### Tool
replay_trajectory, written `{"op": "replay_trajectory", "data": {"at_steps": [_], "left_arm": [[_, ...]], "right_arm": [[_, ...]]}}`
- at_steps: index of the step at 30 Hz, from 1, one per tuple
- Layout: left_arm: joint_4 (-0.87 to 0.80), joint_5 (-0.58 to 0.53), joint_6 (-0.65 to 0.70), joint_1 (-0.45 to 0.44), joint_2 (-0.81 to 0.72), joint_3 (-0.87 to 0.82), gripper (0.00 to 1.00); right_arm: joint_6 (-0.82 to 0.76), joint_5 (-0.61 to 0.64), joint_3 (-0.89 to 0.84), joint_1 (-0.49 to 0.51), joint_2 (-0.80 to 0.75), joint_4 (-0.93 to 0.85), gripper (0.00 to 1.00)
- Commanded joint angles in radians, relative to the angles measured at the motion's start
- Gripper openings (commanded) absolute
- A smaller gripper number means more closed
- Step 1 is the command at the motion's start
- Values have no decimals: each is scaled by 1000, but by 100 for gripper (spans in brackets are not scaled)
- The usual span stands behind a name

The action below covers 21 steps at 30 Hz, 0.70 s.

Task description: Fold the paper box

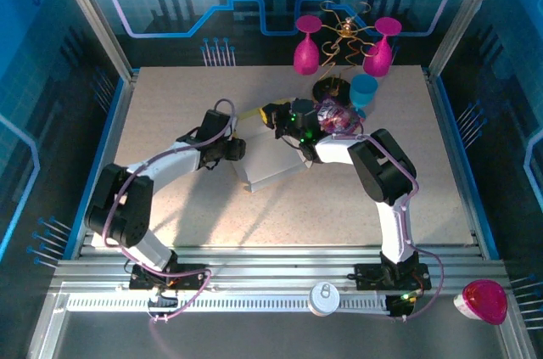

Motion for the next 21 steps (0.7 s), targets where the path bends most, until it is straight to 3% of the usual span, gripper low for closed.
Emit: {"op": "replay_trajectory", "data": {"at_steps": [1,9,11,13,15,17,21], "left_arm": [[52,170,43,16,-83,-49,48],[53,200,-64,31,-300,-194,49],[10,179,-55,54,-346,-203,44],[-20,167,-50,120,-374,-212,32],[-45,178,-37,191,-359,-203,25],[-71,191,-7,223,-304,-166,25],[-22,225,50,210,-200,-128,33]], "right_arm": [[5,0,10,-16,38,-17,0],[-10,18,-44,-15,43,97,0],[-8,22,-53,-15,46,119,0],[-9,18,-53,-16,46,126,0],[-9,16,-53,-16,48,129,0],[-6,13,-50,-16,49,129,0],[-12,9,-45,-15,52,124,0]]}}
